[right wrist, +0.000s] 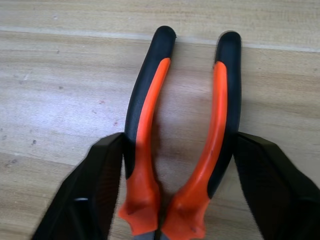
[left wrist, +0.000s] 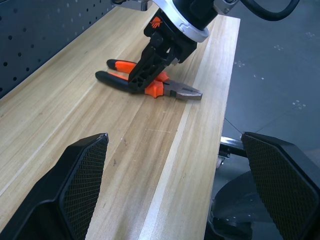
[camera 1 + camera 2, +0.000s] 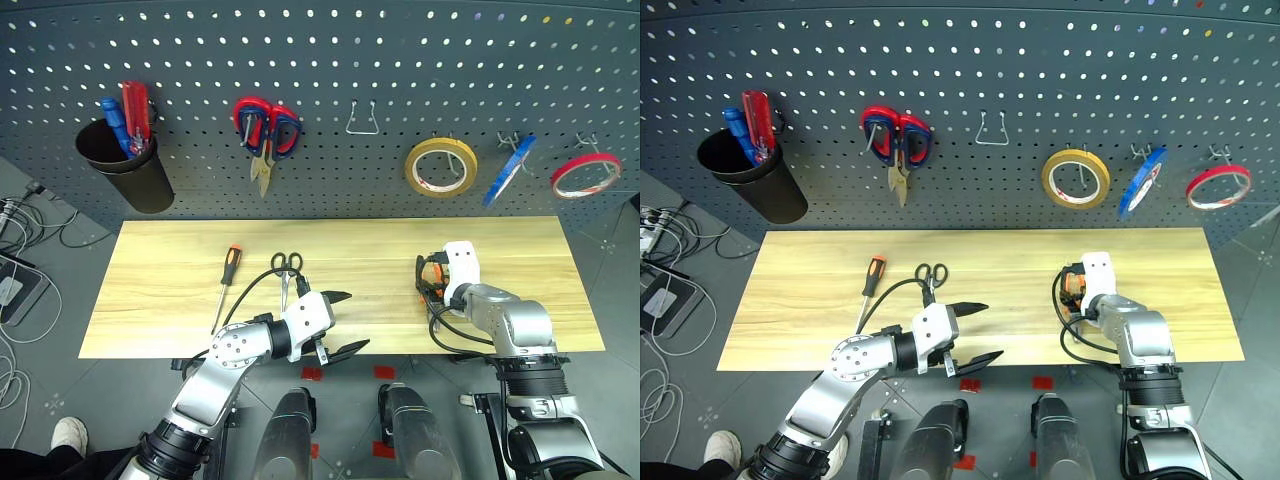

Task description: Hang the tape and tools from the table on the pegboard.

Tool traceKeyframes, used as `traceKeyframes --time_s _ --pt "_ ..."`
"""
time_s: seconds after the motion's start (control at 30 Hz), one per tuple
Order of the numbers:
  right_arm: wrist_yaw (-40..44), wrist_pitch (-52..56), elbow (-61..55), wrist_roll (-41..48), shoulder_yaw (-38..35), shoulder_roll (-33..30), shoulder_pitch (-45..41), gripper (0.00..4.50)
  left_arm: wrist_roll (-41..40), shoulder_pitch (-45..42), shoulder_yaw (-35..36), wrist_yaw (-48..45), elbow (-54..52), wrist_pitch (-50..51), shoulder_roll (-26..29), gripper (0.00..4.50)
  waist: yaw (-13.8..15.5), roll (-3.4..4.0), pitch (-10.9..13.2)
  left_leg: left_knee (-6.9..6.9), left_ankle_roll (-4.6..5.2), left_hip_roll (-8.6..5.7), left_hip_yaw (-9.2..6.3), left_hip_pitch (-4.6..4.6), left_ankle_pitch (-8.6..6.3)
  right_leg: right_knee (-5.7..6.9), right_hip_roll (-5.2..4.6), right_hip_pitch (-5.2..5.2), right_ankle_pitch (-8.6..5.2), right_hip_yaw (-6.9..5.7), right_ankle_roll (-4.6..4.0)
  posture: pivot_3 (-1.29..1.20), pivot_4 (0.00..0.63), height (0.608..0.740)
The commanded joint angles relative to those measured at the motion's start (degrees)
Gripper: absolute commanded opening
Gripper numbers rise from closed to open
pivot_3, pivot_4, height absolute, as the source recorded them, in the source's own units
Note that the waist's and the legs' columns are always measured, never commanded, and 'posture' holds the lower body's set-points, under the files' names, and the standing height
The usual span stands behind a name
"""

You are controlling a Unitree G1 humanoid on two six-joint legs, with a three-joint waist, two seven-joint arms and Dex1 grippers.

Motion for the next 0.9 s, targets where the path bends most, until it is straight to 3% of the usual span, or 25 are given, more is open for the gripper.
traceKeyframes --time_s 0.03,0.37,0.7,0.9 --pt "0.2 -0.4 -1.8 0.1 -0.2 -0.2 0.2 2.99 -1.4 -0.1 -0.2 0.1 -3.3 0.2 -0.7 4.50 0.0 0.00 0.0 0.00 0.00 0.00 0.00 0.00 0.00 0.00 0.00 0.00 0.00 0.00 0.00 0.08 0.385 0.740" --pt "4.6 -3.7 -11.0 0.9 2.5 -1.8 3.9 2.99 -1.2 0.1 1.0 1.9 -3.4 -2.0 -1.7 4.50 0.0 0.01 0.0 -0.04 -0.02 0.02 -0.01 -0.10 0.01 -0.02 -0.01 -0.13 0.00 -0.02 0.00 0.07 0.326 0.740" --pt "9.2 -19.6 -30.7 3.0 5.7 0.3 11.2 2.99 -1.0 1.6 7.9 12.7 -12.2 0.9 -4.2 4.50 0.1 -0.02 -1.2 0.02 -0.41 0.02 -0.04 -0.71 0.23 0.02 -0.06 -0.72 0.01 -0.10 0.03 0.09 0.225 0.740" --pt "7.7 -33.7 -32.6 -0.8 9.1 4.3 7.2 2.99 -0.9 2.8 10.0 18.2 -16.8 3.6 -5.9 4.50 0.4 -0.19 -3.5 0.03 -0.66 -0.06 -0.08 -0.87 0.37 0.03 -0.05 -0.84 0.04 -0.14 0.06 0.11 0.179 0.740"
